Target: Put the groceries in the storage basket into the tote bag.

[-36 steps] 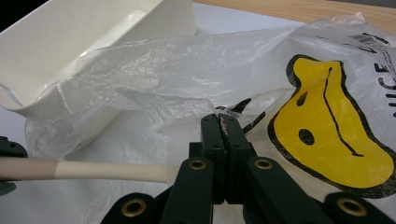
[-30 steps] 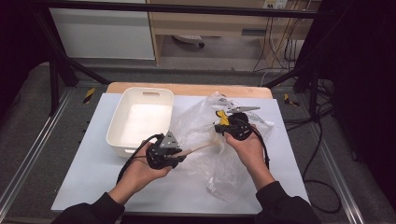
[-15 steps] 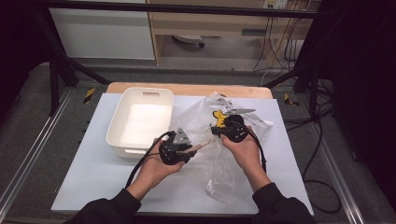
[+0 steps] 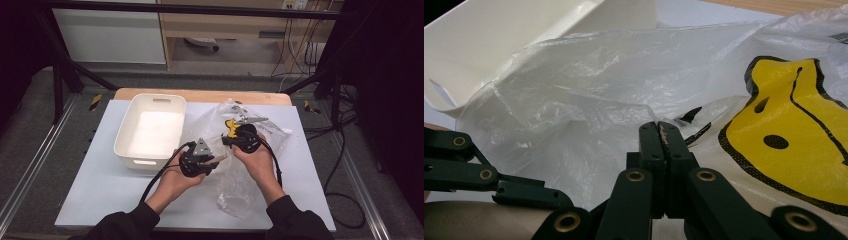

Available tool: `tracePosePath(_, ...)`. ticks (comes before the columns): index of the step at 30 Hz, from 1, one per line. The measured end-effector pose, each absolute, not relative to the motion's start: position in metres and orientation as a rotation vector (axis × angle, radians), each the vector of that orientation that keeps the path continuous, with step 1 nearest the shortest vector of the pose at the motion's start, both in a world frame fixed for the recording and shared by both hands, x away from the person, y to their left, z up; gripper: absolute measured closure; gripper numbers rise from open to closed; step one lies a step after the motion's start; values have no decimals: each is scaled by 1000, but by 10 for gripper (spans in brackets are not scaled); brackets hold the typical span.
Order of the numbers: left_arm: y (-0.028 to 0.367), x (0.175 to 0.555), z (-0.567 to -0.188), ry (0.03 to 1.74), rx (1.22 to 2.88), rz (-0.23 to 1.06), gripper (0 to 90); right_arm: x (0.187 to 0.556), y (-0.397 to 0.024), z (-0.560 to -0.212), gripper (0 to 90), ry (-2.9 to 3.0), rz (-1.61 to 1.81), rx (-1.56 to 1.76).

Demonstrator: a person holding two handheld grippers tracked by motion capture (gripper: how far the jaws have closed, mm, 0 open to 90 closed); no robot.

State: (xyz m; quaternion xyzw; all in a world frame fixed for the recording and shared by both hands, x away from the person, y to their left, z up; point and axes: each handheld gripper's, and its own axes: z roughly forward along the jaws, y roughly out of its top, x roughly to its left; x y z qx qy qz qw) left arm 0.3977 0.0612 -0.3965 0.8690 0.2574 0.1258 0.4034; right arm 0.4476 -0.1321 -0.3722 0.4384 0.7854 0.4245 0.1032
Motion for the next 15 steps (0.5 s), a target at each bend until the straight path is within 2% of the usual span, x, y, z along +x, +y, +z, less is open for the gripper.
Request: tracePosePath(15,46,405,-407,625,2153,319,694,445,-126,-377,900,2338,1250,1282)
